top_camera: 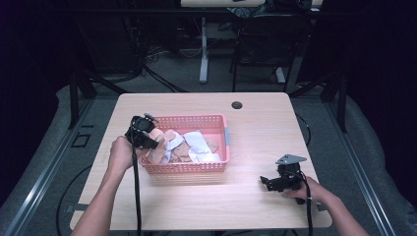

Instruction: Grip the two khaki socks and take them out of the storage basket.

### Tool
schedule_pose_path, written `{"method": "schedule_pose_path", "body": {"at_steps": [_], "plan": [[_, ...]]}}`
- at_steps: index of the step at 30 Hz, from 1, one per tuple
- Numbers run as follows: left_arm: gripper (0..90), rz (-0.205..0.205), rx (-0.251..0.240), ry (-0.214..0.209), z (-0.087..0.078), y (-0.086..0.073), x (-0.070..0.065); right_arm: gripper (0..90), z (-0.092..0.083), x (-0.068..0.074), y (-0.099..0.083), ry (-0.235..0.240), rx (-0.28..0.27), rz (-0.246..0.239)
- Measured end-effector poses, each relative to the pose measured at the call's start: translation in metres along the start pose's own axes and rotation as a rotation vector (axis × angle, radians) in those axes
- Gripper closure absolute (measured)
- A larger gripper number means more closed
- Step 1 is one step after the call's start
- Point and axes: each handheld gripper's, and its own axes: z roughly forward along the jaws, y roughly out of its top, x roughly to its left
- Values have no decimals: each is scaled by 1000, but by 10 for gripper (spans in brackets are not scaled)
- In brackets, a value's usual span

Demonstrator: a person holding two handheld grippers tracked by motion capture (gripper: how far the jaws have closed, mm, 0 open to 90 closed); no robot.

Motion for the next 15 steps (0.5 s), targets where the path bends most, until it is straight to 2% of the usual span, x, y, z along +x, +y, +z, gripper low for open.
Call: {"method": "schedule_pose_path", "body": {"at_steps": [11,15], "plan": [[853,10,-18,-11,-19,5,3,0,0,0,0,-1,-2,0],[853,25,-21,-10,-25,7,3,0,0,0,0,0,-2,1]]}}
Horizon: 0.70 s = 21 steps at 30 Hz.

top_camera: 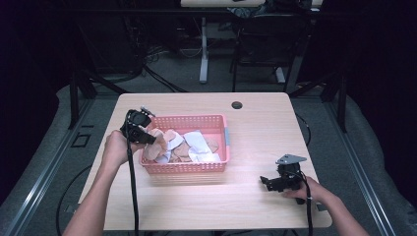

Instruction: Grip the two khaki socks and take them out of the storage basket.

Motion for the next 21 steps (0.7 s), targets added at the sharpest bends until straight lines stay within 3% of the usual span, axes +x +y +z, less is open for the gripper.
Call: {"method": "schedule_pose_path", "body": {"at_steps": [21], "plan": [[853,10,-47,-31,-28,4,6,0,0,0,0,3,1,-3]]}}
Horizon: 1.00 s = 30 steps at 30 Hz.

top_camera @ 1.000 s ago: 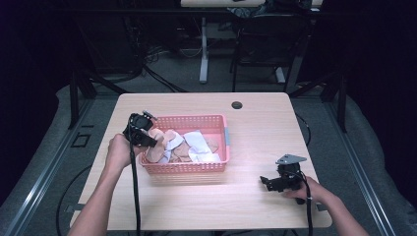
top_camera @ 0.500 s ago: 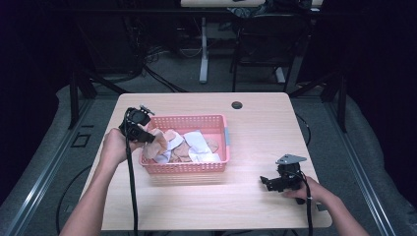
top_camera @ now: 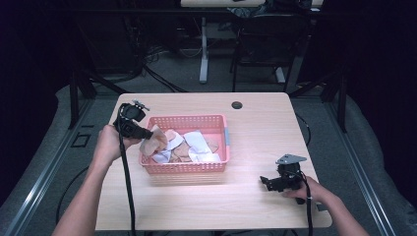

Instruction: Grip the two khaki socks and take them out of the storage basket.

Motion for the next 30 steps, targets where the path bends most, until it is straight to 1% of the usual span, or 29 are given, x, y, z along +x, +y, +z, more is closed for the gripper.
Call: {"method": "schedule_pose_path", "body": {"at_steps": [3,10,16,20,23,29,30], "plan": [[853,1,-3,2,-4,2,0,0,0,0,0,0,0,0],[853,9,-19,-9,-13,5,-1,0,0,0,0,-3,-2,2],[853,14,-30,-13,-24,7,3,0,0,0,0,-2,-2,2],[853,15,-34,6,-35,7,6,0,0,0,0,-1,0,1],[853,6,-45,15,-43,5,11,0,0,0,0,0,0,0],[853,-13,-65,37,-57,-4,20,0,0,0,0,0,0,0],[853,-15,-63,42,-59,-6,22,0,0,0,0,0,0,0]]}}
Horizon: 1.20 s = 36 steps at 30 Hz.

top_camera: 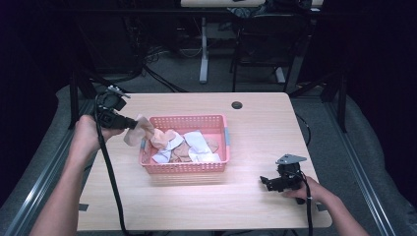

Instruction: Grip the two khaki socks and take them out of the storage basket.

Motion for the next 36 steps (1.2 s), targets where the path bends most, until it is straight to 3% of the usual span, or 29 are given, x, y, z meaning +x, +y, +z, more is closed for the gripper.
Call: {"method": "schedule_pose_path", "body": {"at_steps": [11,18,27,32,36], "plan": [[854,-63,2,54,-16,-21,26,0,0,0,0,1,-1,0],[854,-106,11,75,-16,-34,39,0,0,0,0,-1,4,-4],[854,-164,36,84,1,-51,57,0,0,0,0,-1,3,-4],[854,-204,65,85,19,-63,65,0,0,0,0,-1,3,-4],[854,-205,95,98,37,-73,69,0,0,0,0,-1,3,-4]]}}
